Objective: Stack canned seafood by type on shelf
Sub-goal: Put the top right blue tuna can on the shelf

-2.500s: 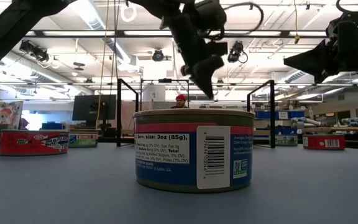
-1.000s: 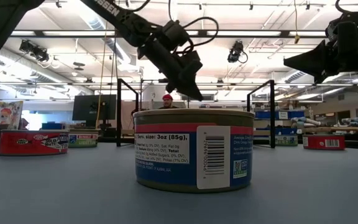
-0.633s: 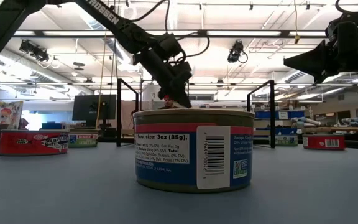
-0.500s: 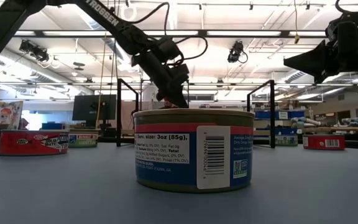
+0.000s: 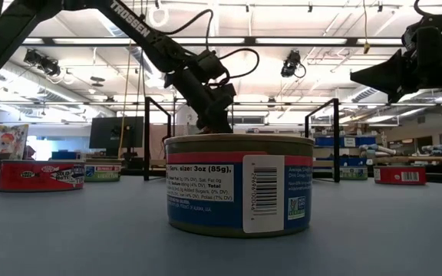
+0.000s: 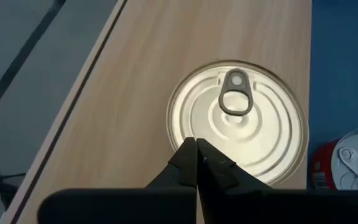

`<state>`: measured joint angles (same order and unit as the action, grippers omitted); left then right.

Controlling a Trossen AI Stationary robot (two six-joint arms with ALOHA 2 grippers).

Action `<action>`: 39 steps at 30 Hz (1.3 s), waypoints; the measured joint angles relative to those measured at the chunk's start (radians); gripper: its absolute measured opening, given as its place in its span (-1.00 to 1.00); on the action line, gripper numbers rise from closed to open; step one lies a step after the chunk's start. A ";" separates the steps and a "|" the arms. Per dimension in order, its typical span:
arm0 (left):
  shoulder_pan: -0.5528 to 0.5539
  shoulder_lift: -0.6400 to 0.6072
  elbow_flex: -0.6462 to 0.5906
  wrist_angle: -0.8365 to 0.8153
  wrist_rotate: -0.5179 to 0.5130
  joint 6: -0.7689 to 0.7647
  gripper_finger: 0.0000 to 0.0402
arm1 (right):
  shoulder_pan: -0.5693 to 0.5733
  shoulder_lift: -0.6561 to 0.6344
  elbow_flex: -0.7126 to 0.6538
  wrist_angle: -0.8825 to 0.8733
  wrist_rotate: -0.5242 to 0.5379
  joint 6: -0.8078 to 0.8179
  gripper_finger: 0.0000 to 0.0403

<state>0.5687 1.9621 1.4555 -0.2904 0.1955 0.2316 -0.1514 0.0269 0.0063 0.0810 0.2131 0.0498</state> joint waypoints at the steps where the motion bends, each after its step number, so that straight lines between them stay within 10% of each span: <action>1: 0.002 0.000 0.000 -0.001 0.000 0.001 -1.00 | 0.000 0.000 0.000 0.000 0.000 0.000 -0.89; 39: -0.028 0.014 -0.001 0.006 -0.036 0.042 -1.00 | 0.000 0.000 0.000 0.000 0.001 0.000 -0.89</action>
<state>0.5411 1.9762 1.4548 -0.2849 0.1591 0.2735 -0.1514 0.0265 0.0063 0.0811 0.2142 0.0498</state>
